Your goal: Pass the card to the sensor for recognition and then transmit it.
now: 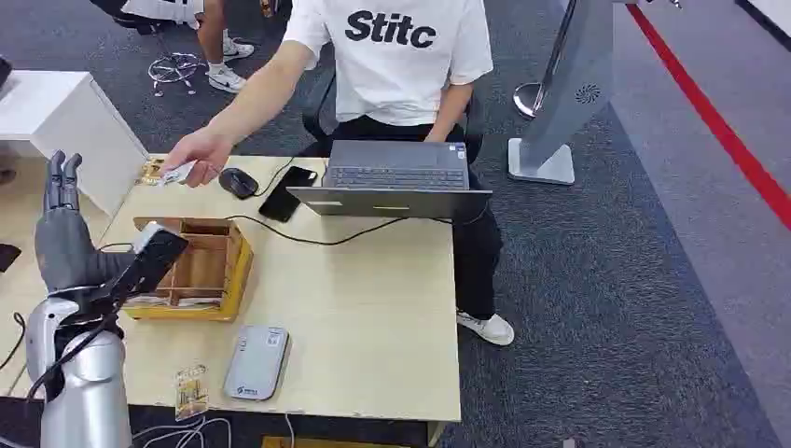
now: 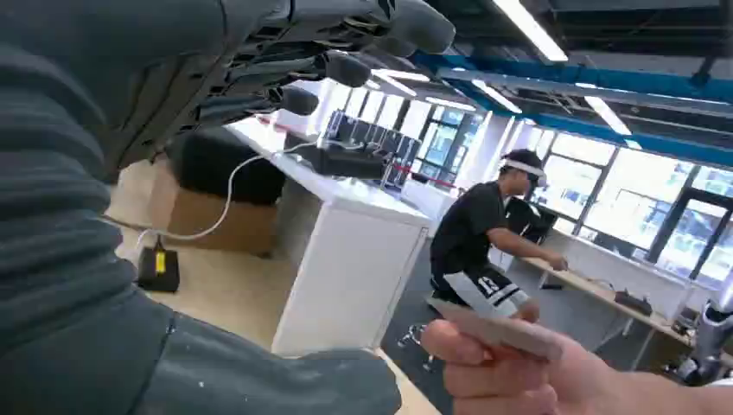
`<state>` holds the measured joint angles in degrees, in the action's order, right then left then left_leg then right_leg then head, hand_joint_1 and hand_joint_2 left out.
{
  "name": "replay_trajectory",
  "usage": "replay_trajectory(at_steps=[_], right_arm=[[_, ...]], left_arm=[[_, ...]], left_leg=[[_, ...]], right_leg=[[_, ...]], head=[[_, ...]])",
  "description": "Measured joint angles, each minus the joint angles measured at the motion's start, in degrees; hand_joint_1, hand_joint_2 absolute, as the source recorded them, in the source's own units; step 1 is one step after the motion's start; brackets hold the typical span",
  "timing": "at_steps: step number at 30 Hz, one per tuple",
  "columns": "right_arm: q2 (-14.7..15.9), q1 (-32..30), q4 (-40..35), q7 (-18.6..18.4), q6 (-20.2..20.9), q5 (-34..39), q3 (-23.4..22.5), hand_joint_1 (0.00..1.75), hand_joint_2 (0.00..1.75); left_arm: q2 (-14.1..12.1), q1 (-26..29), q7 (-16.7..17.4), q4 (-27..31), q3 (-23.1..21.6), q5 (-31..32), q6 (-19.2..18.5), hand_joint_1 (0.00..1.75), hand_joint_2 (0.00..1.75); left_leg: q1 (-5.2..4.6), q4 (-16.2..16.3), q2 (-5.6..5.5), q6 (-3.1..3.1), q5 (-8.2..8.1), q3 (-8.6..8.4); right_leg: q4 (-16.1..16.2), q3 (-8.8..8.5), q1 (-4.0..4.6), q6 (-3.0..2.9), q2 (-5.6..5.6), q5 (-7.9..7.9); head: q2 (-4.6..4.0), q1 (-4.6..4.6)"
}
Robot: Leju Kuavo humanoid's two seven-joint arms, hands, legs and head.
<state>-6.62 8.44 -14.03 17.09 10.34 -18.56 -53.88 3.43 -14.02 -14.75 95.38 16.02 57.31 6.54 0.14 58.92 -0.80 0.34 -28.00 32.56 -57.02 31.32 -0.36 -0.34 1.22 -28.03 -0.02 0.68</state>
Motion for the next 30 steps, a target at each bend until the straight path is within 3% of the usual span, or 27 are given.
replay_trajectory(at_steps=[8,9,10,11,22,30], right_arm=[[0.0,1.2,0.2,0.0,0.4,-1.7,1.1,0.00,1.75],[0.0,1.4,0.2,0.0,0.5,-1.9,1.2,0.00,1.75],[0.0,1.6,0.2,0.0,0.5,-2.0,1.3,0.00,1.75],[0.0,1.7,0.2,0.0,0.5,-2.1,1.4,0.00,1.75],[0.0,3.0,0.3,0.3,0.7,-4.6,2.5,0.00,1.75],[0.0,3.2,0.4,0.6,0.9,-4.6,2.6,0.00,1.75]], left_arm=[[-5.3,-5.3,5.3,-3.9,-9.1,10.7,1.2,0.00,1.75],[-6.1,-6.1,6.1,-4.5,-10.5,12.3,1.4,0.66,1.75],[-6.7,-6.5,6.6,-4.8,-11.3,13.3,1.5,1.64,1.75],[-7.6,-7.1,7.4,-5.4,-12.6,14.8,1.8,1.75,1.75],[-15.7,-10.2,15.1,-9.0,-22.0,31.3,4.6,1.75,1.75],[-17.5,-9.5,15.0,-10.2,-22.6,32.1,6.1,1.75,1.75]], left_leg=[[0.00,0.0,0.00,0.00,0.00,0.01],[0.00,0.0,0.00,0.00,0.00,0.01],[0.00,0.0,0.01,0.00,0.01,0.01],[0.00,0.0,0.01,-0.01,0.01,0.01],[0.01,0.0,0.04,-0.03,0.02,0.03],[0.01,0.0,0.03,-0.03,0.02,0.04]], right_leg=[[0.0,0.00,0.00,0.00,0.00,0.00],[0.0,0.00,0.00,-0.01,0.01,0.01],[0.0,0.01,0.00,-0.01,0.02,0.01],[0.0,0.01,0.00,-0.01,0.02,0.01],[0.0,0.03,0.00,-0.01,0.06,0.01],[0.0,0.02,0.00,-0.01,0.05,0.01]], head=[[0.00,0.00],[0.00,0.00],[0.00,0.00],[0.00,0.02],[0.00,0.00],[0.00,0.00]])
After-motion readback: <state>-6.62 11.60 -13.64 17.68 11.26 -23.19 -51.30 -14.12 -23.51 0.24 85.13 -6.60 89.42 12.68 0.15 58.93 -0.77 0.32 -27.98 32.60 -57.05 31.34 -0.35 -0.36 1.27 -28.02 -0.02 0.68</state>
